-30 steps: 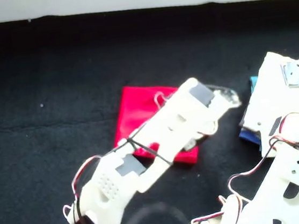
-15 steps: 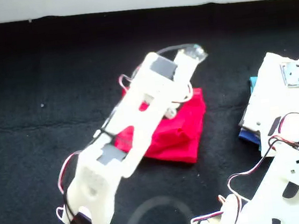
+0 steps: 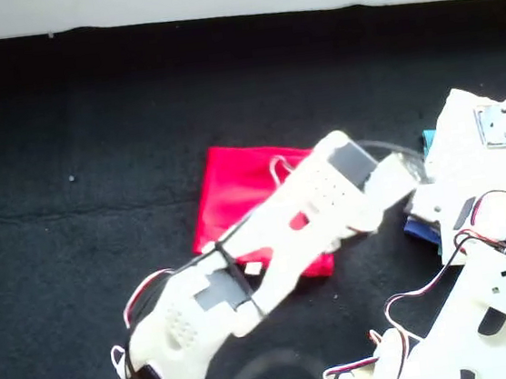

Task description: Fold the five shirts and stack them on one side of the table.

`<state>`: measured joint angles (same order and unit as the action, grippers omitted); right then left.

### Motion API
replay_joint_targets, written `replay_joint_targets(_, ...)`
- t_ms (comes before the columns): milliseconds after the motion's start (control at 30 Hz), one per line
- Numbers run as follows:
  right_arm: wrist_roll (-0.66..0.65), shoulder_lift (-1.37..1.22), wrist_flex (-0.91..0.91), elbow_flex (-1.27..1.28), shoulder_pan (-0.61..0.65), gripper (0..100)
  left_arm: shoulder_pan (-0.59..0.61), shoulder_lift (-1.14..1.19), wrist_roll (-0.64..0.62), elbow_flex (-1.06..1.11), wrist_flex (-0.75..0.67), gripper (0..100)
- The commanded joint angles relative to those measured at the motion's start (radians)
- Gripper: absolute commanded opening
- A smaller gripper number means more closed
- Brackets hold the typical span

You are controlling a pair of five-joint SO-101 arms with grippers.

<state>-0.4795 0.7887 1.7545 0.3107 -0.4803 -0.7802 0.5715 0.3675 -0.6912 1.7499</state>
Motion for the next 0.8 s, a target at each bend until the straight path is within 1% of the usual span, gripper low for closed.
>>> replay_joint_targets(0,-0.002,0.004,0.005,-0.004,0.004,0.6,0.130,-0.108,-0.009,-0.041,0.012,1)
replay_joint_targets(100,0.000,0.002,0.005,0.004,0.062,0.6,0.288,-0.188,-0.063,-0.042,0.012,1)
replay_joint_targets(233,0.012,-0.012,0.005,0.004,0.205,0.6,0.484,-0.335,-0.072,-0.038,0.014,1)
replay_joint_targets(400,0.187,-0.216,0.004,-0.005,0.409,0.6,0.731,-0.513,-0.069,-0.038,0.014,1)
replay_joint_targets(500,0.244,-0.360,-0.042,-0.035,0.526,0.6,0.891,-0.567,-0.014,-0.036,0.014,1)
replay_joint_targets(600,0.292,-0.479,-0.111,-0.113,0.599,2.9,1.041,-0.581,0.077,-0.038,0.012,1)
replay_joint_targets(667,0.324,-0.555,-0.154,-0.171,0.633,8.8,1.125,-0.582,0.135,-0.041,0.012,1)
replay_joint_targets(767,0.368,-0.680,-0.197,-0.269,0.664,18.3,1.228,-0.579,0.190,-0.041,0.011,1)
